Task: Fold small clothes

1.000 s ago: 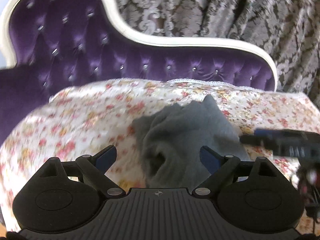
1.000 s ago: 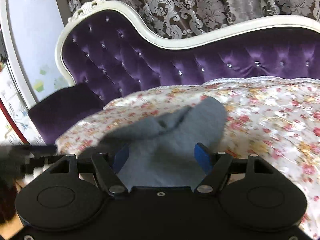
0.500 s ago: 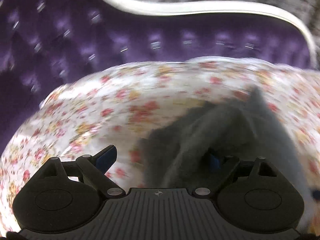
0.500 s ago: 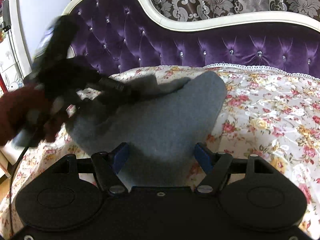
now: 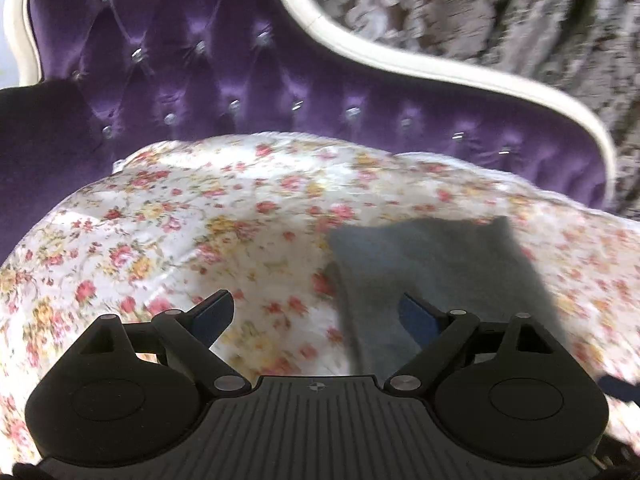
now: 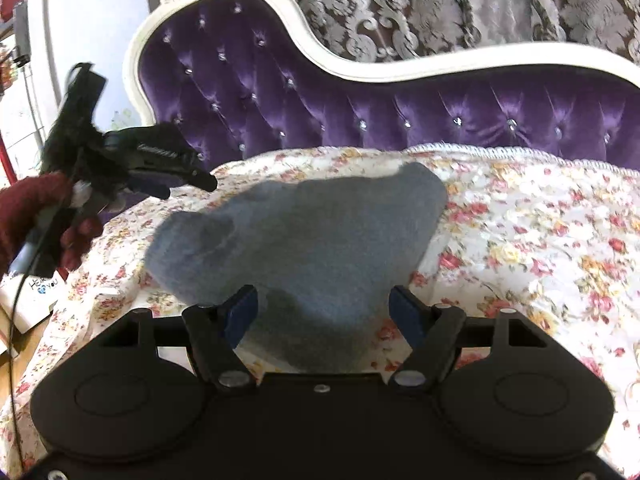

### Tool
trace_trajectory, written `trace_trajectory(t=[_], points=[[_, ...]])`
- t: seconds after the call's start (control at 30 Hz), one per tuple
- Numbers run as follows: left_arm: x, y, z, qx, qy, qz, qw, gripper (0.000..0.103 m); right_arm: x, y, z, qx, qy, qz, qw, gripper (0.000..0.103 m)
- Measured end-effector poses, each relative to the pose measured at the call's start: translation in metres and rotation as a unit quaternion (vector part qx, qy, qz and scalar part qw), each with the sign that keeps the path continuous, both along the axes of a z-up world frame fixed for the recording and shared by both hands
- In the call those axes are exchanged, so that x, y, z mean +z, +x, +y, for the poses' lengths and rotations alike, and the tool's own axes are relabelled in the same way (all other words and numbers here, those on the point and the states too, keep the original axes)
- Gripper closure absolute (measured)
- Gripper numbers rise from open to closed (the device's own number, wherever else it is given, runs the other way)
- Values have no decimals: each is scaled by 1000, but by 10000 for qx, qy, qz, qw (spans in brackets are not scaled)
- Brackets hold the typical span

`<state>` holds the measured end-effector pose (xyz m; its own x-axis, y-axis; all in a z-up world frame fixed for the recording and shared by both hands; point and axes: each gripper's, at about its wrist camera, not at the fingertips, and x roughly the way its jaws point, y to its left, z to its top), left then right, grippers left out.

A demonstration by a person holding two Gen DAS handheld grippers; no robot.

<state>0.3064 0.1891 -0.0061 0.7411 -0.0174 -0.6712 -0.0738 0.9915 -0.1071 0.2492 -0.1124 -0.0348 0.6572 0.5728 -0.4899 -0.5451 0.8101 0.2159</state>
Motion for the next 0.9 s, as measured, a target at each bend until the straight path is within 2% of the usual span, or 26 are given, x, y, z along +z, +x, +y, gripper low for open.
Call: trace_trajectory(t=[0.07, 0.13, 0.23, 0.3, 0.37, 0.43, 0.5, 0.53, 0.6, 0.63, 0.67, 0.7, 0.73, 0.83, 0.9], points=[[-3, -10, -10, -244, 25, -77, 9997, 12, -2, 3, 3, -20, -9, 60, 10000, 28], [-14, -13, -20, -417, 190, 35, 9989, 12, -8, 9, 4, -106, -30, 245, 9996, 28], [-40, -9, -26, -404, 631, 345, 9966, 11, -23, 18, 0, -362, -177, 617, 9973, 28], [-52, -6, -19, -329, 633, 343, 9969, 10, -31, 21, -8, -466, -92, 838, 9953, 28], [-52, -5, -10, -209, 427, 341, 9983, 9, -32, 20, -13, -486, 17, 874, 9950, 28], [-48, -4, -5, -196, 297, 375, 9987, 10, -29, 18, -13, -500, -85, 833, 9952, 27], [-43, -9, 2, -190, -152, 384, 9990, 11, -26, 18, -16, -460, 9, 835, 9954, 27], [-41, -12, 9, -209, -611, 356, 9973, 11, -25, 18, -18, -450, 88, 817, 9956, 27], [-41, -18, 22, -368, -1731, 363, 9836, 10, -21, 19, -22, -442, 224, 763, 9959, 27], [-44, -18, 25, -473, -2192, 447, 9735, 5, -19, 20, -23, -446, 281, 745, 9958, 26], [-48, -17, 27, -560, -2491, 571, 9652, 3, -18, 21, -24, -443, 343, 742, 9957, 26], [-52, -15, 26, -628, -2614, 694, 9607, 3, -16, 22, -25, -437, 409, 745, 9954, 22], [-55, -14, 24, -662, -2582, 763, 9608, 3, -15, 24, -27, -427, 477, 752, 9951, 17], [-62, -14, 9, -824, -2087, 814, 9711, 2, -12, 30, -30, -412, 628, 759, 9943, 15], [-63, -13, 0, -961, -1847, 702, 9756, 0, -12, 35, -32, -388, 683, 766, 9940, 15]])
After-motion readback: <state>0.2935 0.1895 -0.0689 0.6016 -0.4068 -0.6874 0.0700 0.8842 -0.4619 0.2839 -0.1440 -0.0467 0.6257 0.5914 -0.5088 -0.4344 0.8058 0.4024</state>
